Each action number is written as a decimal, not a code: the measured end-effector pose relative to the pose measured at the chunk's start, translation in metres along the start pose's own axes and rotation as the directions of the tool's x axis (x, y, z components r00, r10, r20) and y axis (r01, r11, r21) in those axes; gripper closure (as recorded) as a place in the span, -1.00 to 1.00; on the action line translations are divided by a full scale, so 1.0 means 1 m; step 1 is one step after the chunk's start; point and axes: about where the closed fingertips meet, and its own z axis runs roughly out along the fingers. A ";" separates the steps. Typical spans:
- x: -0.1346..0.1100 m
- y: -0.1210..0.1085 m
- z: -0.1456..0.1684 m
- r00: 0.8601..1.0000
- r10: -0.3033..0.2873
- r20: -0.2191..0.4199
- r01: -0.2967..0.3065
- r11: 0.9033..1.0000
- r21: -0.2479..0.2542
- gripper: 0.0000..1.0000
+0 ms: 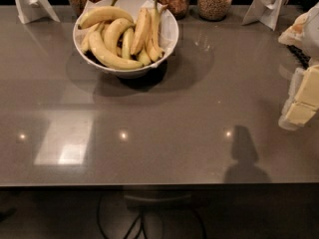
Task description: Pick banana from white bowl
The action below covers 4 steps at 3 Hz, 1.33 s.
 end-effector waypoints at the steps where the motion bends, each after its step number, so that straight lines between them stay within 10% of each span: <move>1: 0.000 0.000 0.000 1.000 0.000 0.000 0.000 1.000 0.000 -1.00; 3: -0.030 -0.026 0.000 0.978 -0.150 0.142 0.124 0.976 0.181 -1.00; 4: -0.067 -0.051 -0.001 0.919 -0.287 0.271 0.202 0.932 0.302 -1.00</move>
Offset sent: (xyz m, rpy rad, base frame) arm 0.0358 0.0233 0.0115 0.0635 -0.2475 0.1456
